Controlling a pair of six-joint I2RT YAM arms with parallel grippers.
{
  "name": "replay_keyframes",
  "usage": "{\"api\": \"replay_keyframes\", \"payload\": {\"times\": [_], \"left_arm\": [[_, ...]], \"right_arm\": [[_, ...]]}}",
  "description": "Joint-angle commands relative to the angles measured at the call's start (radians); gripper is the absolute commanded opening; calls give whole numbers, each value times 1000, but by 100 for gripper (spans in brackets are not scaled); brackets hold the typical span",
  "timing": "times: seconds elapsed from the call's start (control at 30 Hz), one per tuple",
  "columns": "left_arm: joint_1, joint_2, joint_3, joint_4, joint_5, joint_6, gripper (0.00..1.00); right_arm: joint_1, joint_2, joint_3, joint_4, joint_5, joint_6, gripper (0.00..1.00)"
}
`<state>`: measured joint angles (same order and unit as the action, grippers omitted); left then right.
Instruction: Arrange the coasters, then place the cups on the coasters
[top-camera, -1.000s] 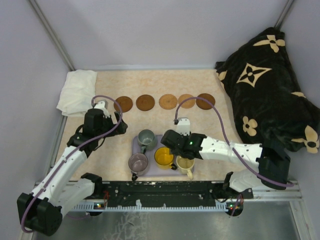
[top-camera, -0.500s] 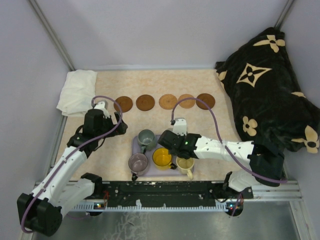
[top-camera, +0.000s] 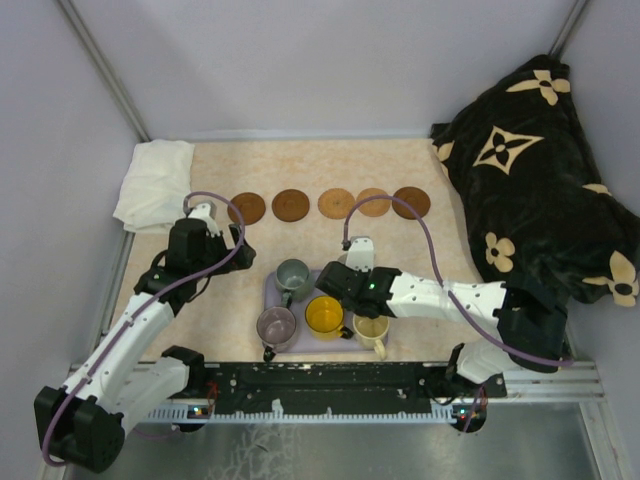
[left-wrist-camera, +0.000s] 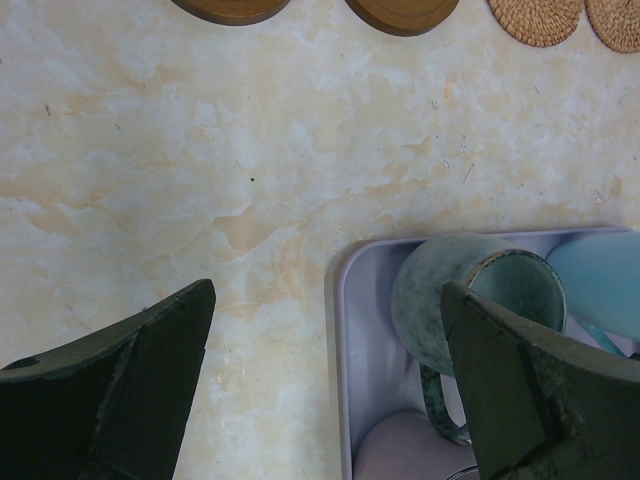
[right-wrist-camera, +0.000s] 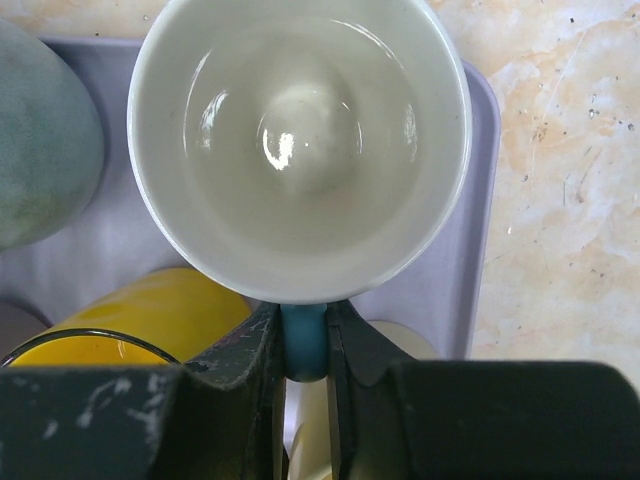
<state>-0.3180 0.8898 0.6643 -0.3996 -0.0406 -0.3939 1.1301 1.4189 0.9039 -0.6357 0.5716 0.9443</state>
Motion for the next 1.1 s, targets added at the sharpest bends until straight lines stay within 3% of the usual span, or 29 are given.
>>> {"api": "replay_keyframes", "payload": {"times": [0.0, 0.53, 0.8, 1.07], "left_arm": [[3, 2, -10, 25, 14, -7, 100], [3, -5, -10, 28, 24, -6, 100], [3, -3, -4, 30, 25, -6, 100], [4, 24, 6, 40, 21, 3, 100]], "right_arm": [[8, 2, 26, -22, 59, 10, 0], [-31, -83, 82, 69, 326, -253, 0], [-314, -162, 59, 256, 167, -425, 0], [-545, -64, 144, 374, 71, -534, 0]]}}
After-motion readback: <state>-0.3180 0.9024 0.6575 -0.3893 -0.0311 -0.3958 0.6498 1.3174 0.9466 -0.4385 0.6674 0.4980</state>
